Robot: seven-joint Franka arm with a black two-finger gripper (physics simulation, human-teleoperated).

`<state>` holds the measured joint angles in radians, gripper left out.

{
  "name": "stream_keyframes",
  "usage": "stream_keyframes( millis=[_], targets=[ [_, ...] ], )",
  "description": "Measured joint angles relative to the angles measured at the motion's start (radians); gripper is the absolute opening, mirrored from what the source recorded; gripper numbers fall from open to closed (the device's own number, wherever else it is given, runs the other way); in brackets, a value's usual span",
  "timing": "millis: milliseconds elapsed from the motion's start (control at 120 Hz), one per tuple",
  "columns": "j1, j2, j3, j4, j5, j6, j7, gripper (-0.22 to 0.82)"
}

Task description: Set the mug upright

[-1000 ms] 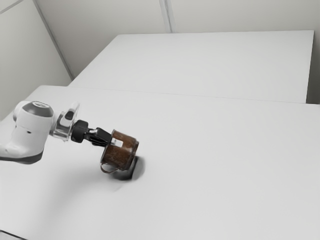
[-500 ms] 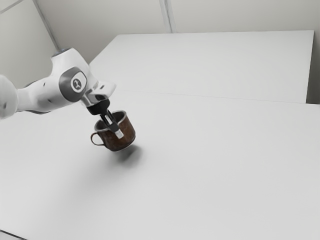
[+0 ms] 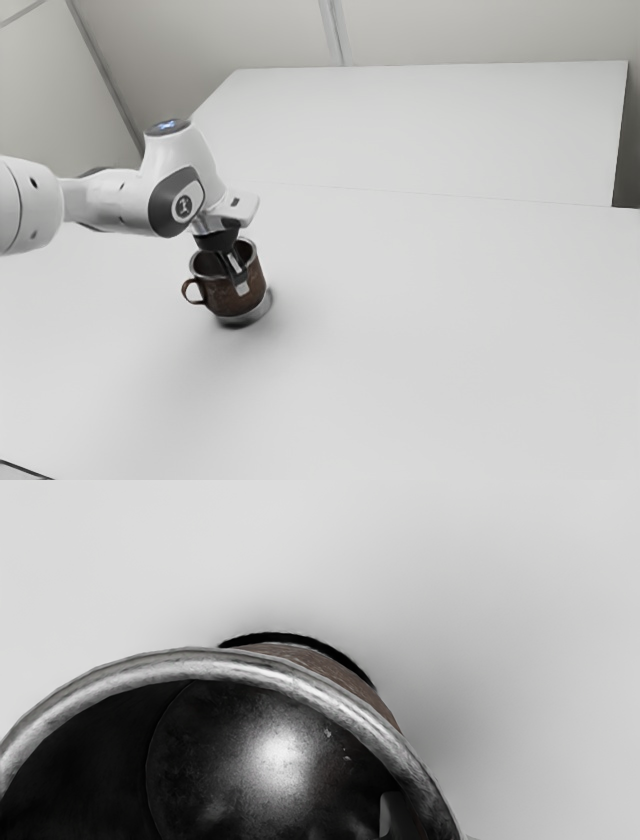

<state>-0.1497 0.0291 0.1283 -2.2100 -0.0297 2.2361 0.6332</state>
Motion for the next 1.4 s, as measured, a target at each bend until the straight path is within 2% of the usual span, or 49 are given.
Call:
stream_keyframes(
  millis=[375, 633, 1000, 1233, 1400],
  targets=[
    [-0.003, 0.011, -0.01, -0.02, 0.01, 0.072, -0.113, -0.16],
    [-0.003, 0.012, -0.011, -0.023, -0.008, 0.081, -0.146, 0.04],
    [0.008, 0.001, -0.03, -0.025, -0.037, 0.084, -0.173, 0.45],
    [0.003, -0.058, -0.057, 0.005, -0.077, 0.059, -0.189, 0.55],
    [-0.009, -0.033, -0.063, 0.195, -0.058, -0.103, -0.222, 0.58]
  ],
)
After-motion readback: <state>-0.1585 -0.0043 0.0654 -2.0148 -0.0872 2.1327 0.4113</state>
